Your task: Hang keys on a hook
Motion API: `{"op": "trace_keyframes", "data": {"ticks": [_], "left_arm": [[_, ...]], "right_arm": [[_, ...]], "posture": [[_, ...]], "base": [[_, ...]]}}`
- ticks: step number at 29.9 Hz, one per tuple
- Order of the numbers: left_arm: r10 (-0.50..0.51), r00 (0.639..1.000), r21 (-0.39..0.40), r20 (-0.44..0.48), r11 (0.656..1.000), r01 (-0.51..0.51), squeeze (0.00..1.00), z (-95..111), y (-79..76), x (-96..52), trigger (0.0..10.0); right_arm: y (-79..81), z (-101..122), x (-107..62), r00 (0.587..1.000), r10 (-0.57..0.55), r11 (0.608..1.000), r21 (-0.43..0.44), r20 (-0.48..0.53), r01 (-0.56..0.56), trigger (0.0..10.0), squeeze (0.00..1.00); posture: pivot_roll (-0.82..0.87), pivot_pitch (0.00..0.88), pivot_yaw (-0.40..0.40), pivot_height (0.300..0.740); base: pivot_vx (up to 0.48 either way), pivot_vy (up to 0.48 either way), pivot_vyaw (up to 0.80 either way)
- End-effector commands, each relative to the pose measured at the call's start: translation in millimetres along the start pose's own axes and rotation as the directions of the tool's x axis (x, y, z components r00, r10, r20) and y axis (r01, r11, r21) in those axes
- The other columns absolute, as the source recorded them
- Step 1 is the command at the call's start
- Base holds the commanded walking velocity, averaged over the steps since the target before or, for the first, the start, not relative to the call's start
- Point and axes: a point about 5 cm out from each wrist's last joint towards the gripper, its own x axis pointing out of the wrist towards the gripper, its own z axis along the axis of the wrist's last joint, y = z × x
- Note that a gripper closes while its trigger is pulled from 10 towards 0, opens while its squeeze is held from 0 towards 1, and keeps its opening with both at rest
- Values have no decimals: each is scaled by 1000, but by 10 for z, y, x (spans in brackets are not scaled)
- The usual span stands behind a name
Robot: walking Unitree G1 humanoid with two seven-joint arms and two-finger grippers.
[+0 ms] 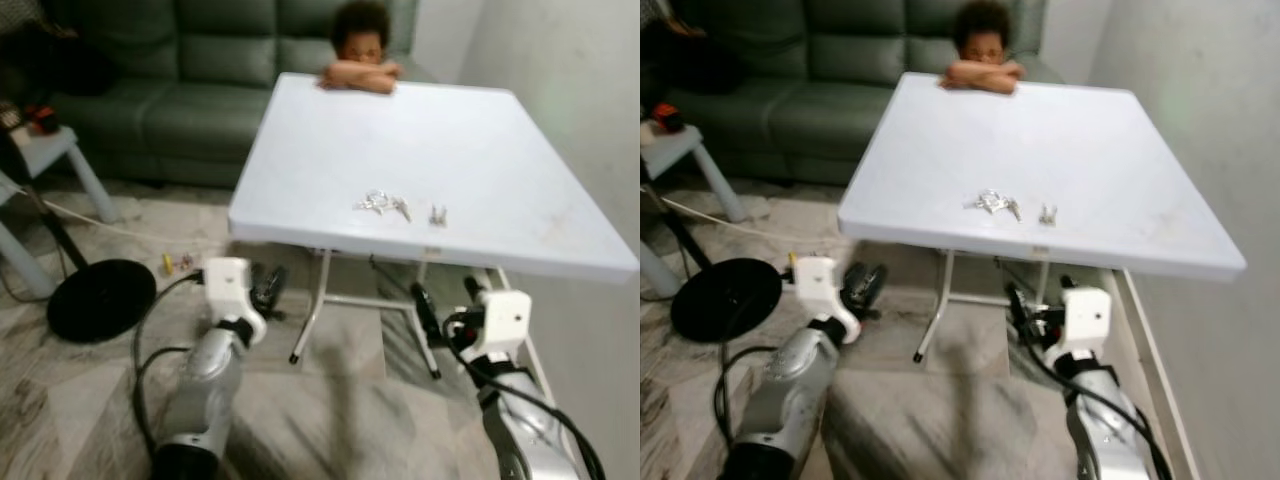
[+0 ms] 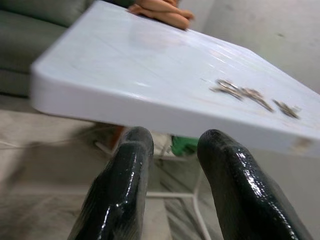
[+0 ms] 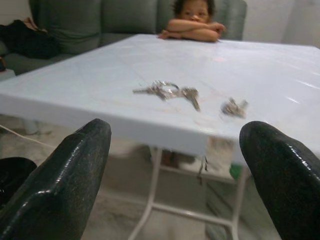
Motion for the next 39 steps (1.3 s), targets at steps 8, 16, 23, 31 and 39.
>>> {"op": "trace_keyframes", "data": {"ticks": [8, 16, 23, 31, 39], "left_arm": [[18, 1000, 16, 9, 1000, -18, 0, 49, 66, -11, 10000], [22, 1000, 14, 9, 1000, -22, 0, 51, 68, -6, 10000], [25, 1000, 11, 11, 1000, -25, 0, 50, 68, -3, 10000], [55, 998, 11, 10, 998, -55, 0, 50, 86, 3, 10000], [41, 998, 14, 44, 999, -41, 0, 81, 56, -10, 10000]], "right_arm": [[54, 27, 26, 1000, 15, 1000, 17, 13, -15, 10000, 0], [59, 28, 38, 1000, 19, 1000, 17, 12, -19, 10000, 0], [61, 30, 48, 1000, 24, 1000, 17, 12, -24, 10000, 0], [68, 22, 57, 1000, 26, 1000, 15, 8, -26, 10000, 0], [69, -4, 71, 1000, 10, 1000, -11, -17, -10, 10000, 0]], "posture": [[67, 0, -54, 740], [70, 0, -57, 740], [72, 0, -60, 740], [74, 0, -60, 740], [75, 0, -59, 740]], "base": [[419, 0, 0], [417, 0, 0], [418, 0, 0], [363, 0, 0], [0, 0, 0]]}}
